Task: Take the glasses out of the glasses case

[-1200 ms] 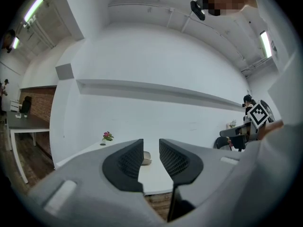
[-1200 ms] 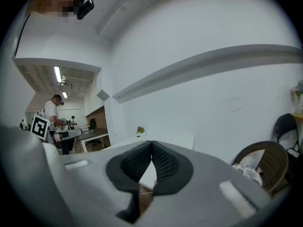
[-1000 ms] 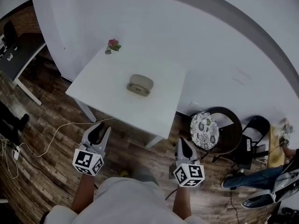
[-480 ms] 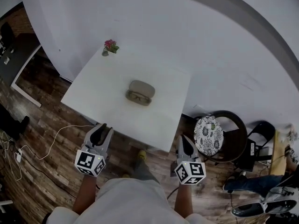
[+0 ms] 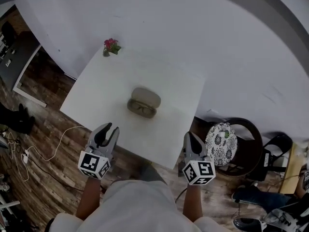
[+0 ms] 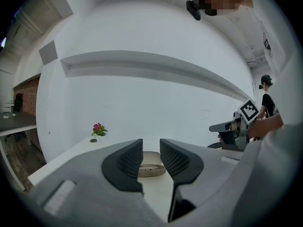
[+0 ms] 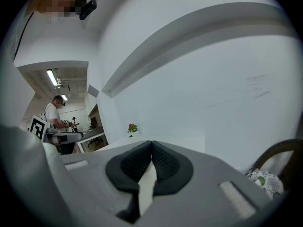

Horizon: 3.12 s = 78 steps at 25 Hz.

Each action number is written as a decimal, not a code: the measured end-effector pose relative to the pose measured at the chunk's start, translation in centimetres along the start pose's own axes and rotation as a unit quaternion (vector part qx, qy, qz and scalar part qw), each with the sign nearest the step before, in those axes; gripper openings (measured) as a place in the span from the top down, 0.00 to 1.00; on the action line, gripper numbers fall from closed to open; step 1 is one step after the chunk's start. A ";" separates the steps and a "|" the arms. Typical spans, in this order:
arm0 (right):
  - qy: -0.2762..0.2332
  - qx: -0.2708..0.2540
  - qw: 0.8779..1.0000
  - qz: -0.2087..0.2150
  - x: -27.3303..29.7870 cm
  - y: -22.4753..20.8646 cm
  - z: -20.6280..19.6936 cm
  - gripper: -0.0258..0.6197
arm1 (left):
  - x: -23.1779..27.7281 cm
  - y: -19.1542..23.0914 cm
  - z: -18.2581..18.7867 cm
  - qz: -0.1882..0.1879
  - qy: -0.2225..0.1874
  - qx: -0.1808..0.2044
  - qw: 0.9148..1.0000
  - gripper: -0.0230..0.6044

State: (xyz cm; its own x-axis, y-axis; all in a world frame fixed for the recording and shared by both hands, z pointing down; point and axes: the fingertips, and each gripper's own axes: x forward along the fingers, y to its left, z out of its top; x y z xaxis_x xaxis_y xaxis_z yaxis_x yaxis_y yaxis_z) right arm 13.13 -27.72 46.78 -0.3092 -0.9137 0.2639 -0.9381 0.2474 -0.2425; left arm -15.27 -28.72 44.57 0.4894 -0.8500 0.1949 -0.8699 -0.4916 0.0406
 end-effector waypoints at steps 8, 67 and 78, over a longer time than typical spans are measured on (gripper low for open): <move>0.013 0.015 1.000 0.012 3.0 -3.3 -0.3 0.96 | 4.6 -1.7 -0.6 -0.010 0.029 0.022 0.999 0.77; 0.075 0.071 0.989 -0.105 6.3 -8.2 -7.2 0.96 | 23.2 -0.8 -17.8 -0.388 0.340 0.411 0.751 0.76; 0.075 0.078 0.988 -0.112 6.4 -8.9 -7.6 0.96 | 24.3 -1.7 -20.0 -0.419 0.370 0.420 0.715 0.77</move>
State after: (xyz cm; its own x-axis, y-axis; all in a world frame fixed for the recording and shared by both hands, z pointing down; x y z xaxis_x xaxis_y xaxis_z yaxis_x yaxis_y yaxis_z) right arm 18.30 -33.29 57.73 -0.1268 -0.8793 0.4591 -0.9534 -0.0196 -0.3010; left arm -3.17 -44.75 68.85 0.3811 -0.0098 0.9245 0.2067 -0.9737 -0.0955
